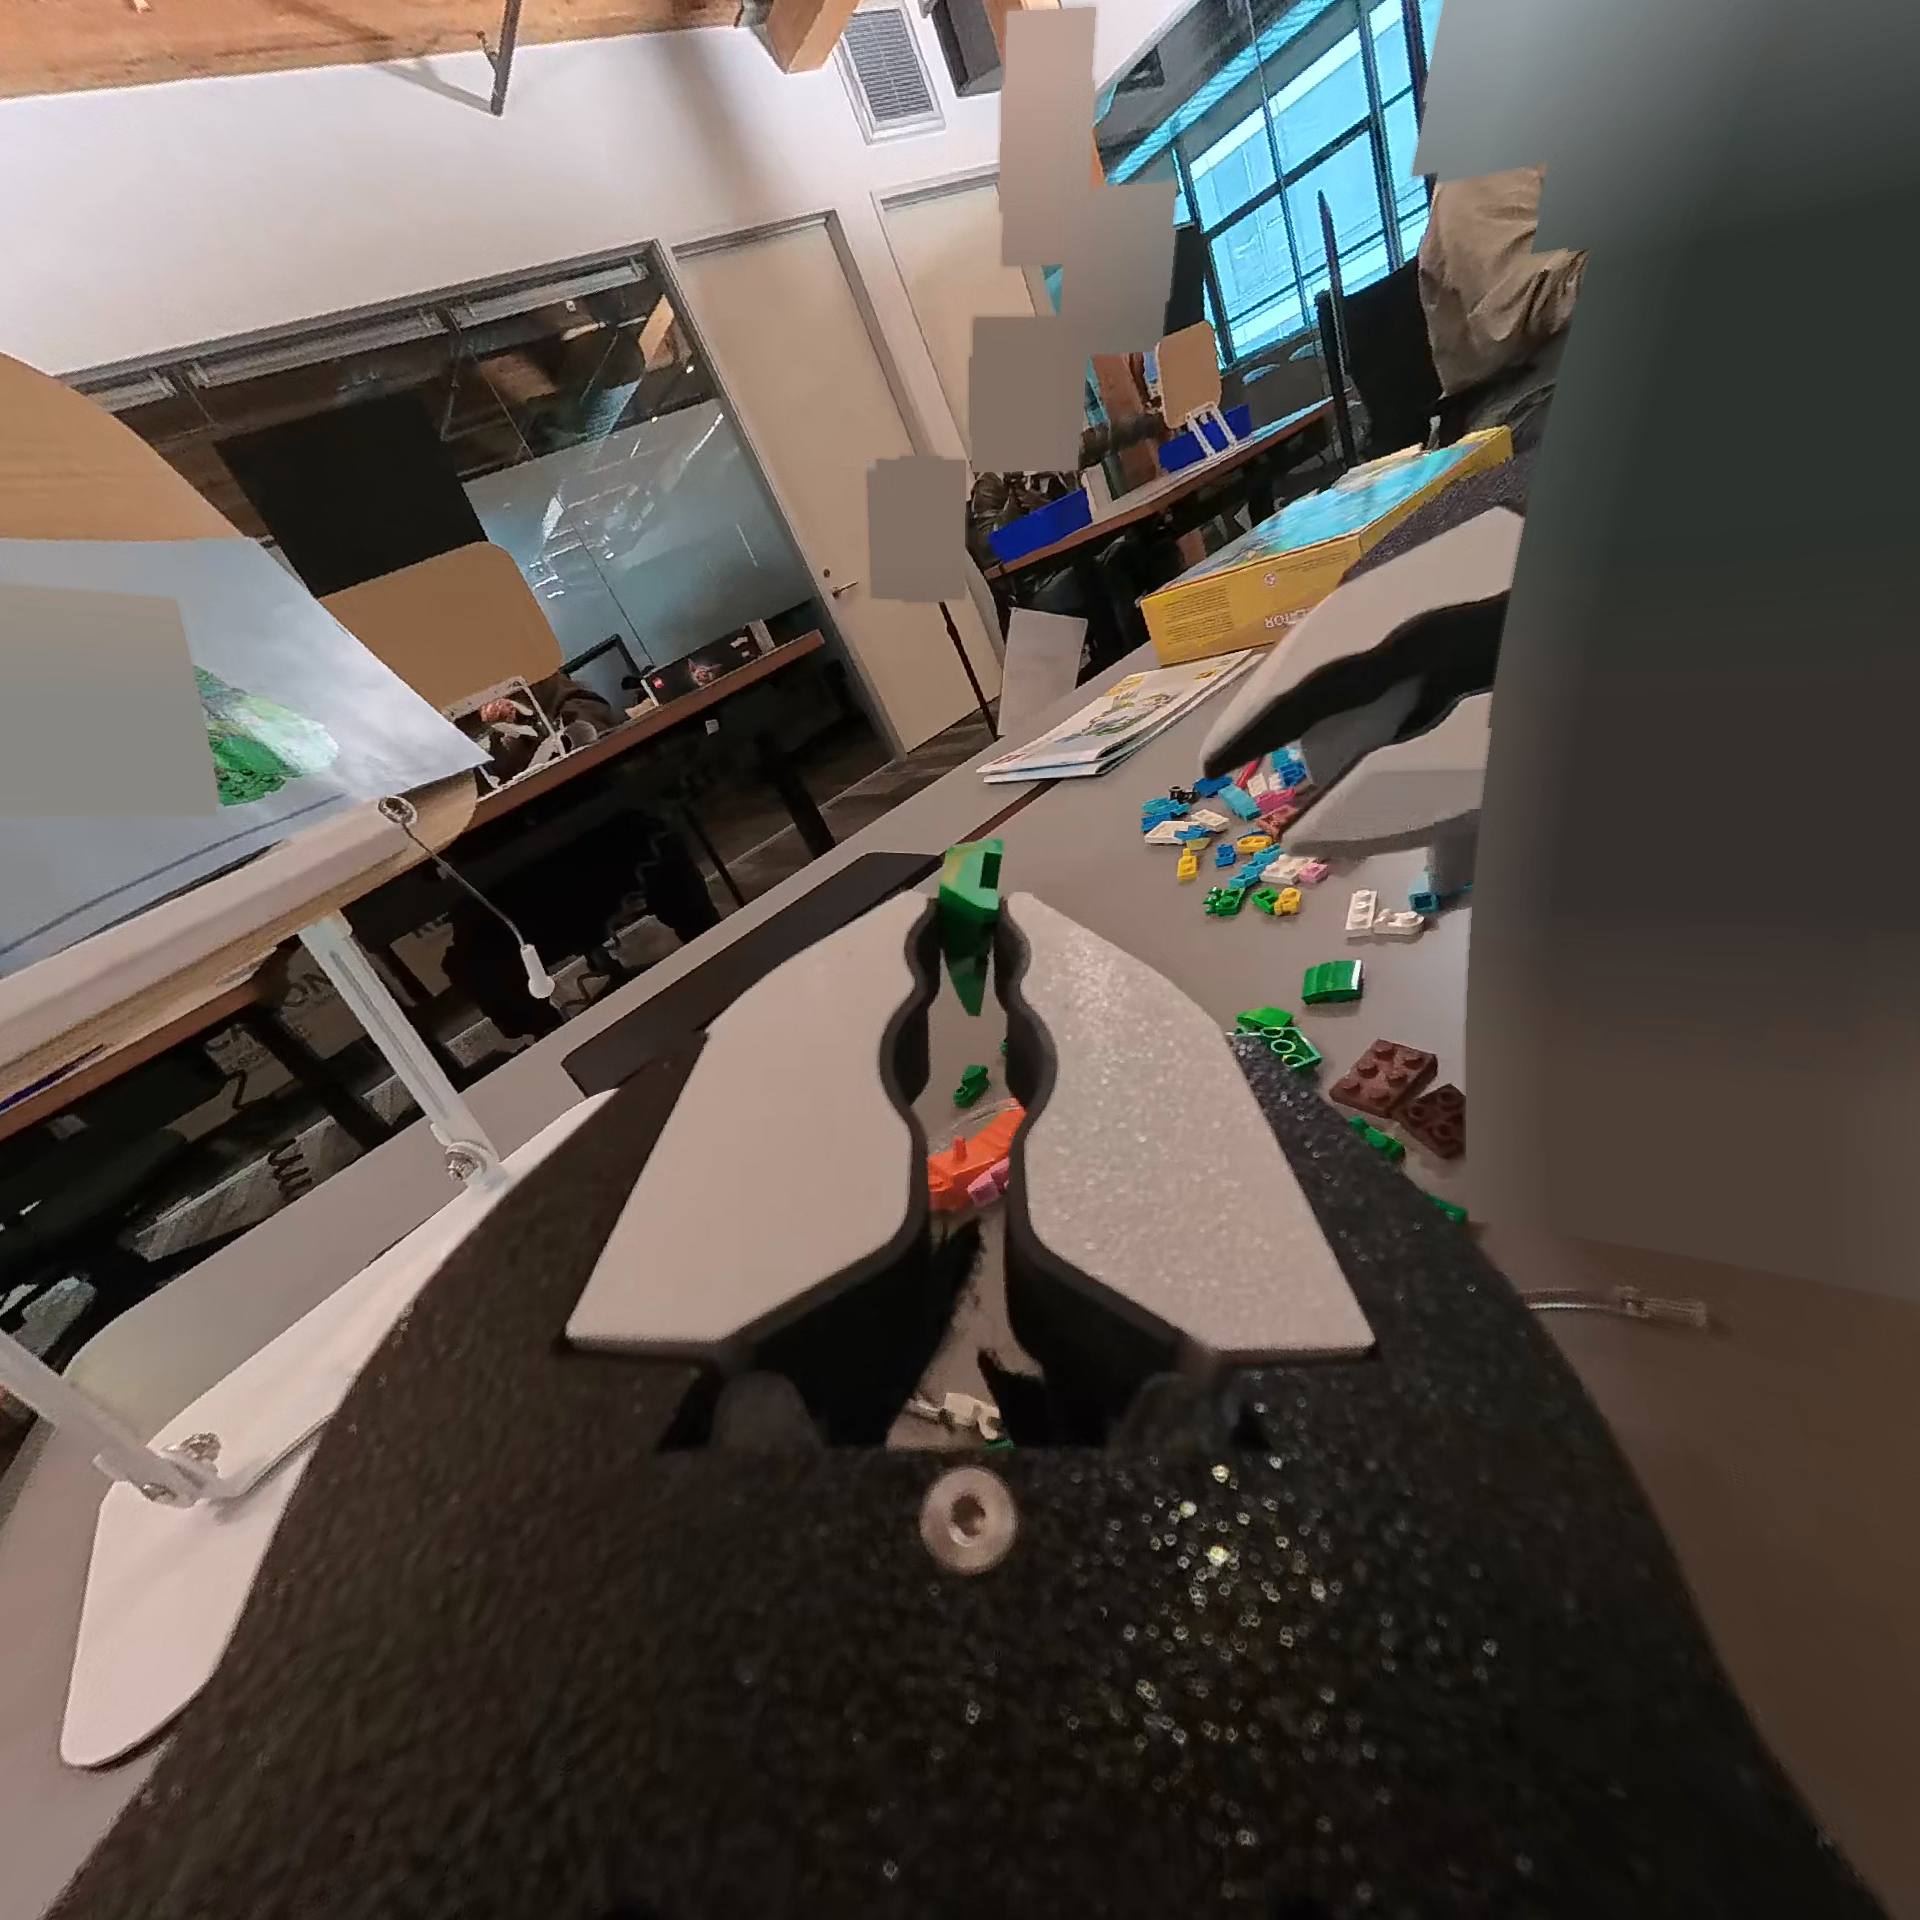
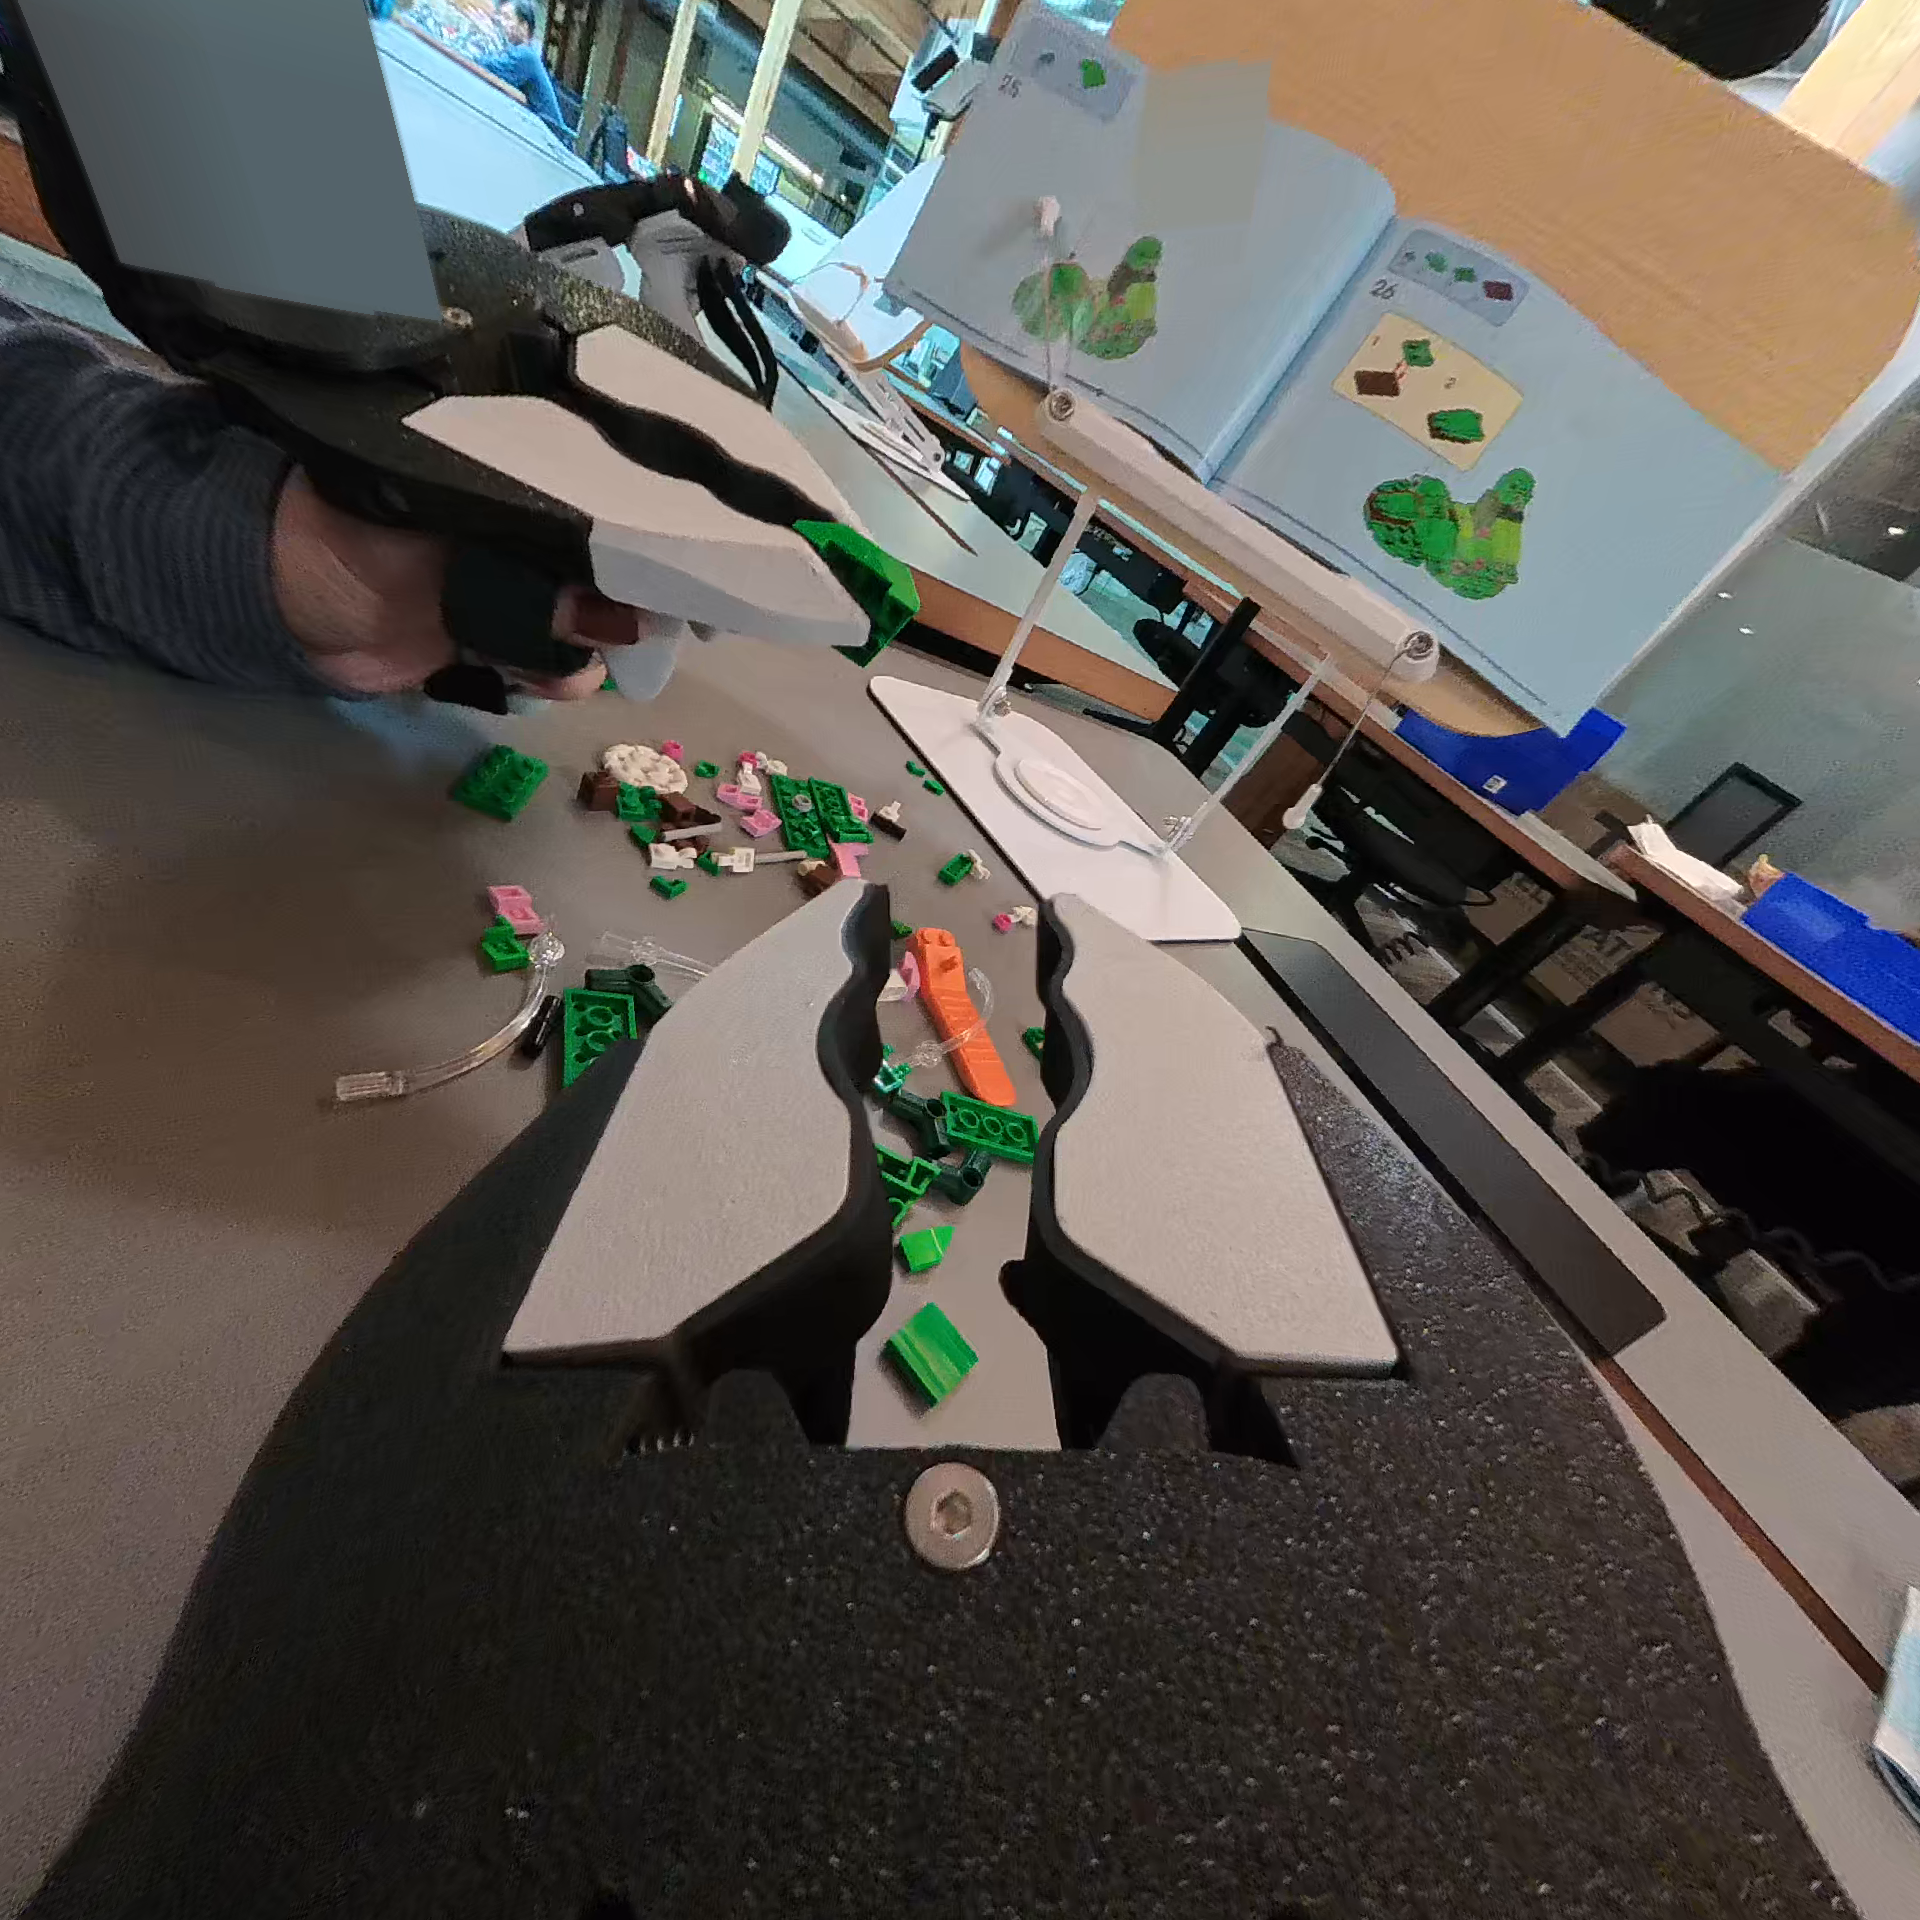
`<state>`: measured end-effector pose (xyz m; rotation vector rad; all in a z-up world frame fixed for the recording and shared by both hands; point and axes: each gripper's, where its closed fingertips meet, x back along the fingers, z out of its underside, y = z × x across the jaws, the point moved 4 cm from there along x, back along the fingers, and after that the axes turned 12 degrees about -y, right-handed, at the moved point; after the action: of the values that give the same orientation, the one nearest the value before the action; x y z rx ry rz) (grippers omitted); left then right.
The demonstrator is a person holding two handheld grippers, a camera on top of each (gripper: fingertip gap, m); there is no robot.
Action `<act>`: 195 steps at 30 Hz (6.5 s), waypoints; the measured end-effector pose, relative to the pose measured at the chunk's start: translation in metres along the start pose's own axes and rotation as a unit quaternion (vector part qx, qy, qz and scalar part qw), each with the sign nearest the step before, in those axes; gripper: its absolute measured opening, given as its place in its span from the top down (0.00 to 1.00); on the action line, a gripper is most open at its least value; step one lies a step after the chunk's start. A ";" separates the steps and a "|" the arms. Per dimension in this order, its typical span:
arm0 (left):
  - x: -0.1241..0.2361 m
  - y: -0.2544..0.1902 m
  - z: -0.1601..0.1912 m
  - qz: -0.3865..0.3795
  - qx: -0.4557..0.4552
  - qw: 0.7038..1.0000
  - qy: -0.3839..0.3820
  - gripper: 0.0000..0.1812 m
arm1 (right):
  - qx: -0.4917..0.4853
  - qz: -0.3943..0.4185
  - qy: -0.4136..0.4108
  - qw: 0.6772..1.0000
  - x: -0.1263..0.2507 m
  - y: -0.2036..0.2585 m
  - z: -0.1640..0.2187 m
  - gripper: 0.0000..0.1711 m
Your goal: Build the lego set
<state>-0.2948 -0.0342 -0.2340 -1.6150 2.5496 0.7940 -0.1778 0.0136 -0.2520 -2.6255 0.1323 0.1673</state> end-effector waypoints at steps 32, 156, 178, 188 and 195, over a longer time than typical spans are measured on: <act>-0.010 -0.017 -0.012 0.112 0.392 0.912 -0.039 0.95 | -0.079 -0.077 -0.069 0.991 -0.003 0.012 -0.024 0.85; -0.009 -0.061 0.015 0.111 -0.118 0.981 0.108 0.98 | -0.005 -0.225 0.236 0.945 -0.072 -0.066 -0.033 0.96; -0.009 -0.064 0.012 0.118 -0.135 0.979 0.099 0.98 | -0.009 -0.247 0.239 0.939 -0.076 -0.057 -0.027 0.96; -0.008 -0.066 0.012 0.123 -0.140 0.978 0.098 0.98 | -0.010 -0.254 0.241 0.937 -0.078 -0.054 -0.025 0.96; -0.008 -0.066 0.012 0.126 -0.143 0.977 0.098 0.98 | -0.009 -0.257 0.243 0.935 -0.077 -0.053 -0.024 0.96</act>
<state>-0.2374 -0.0445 -0.2691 -1.5239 2.9380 1.1219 -0.2454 0.0533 -0.1950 -2.5653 -0.3898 -0.6625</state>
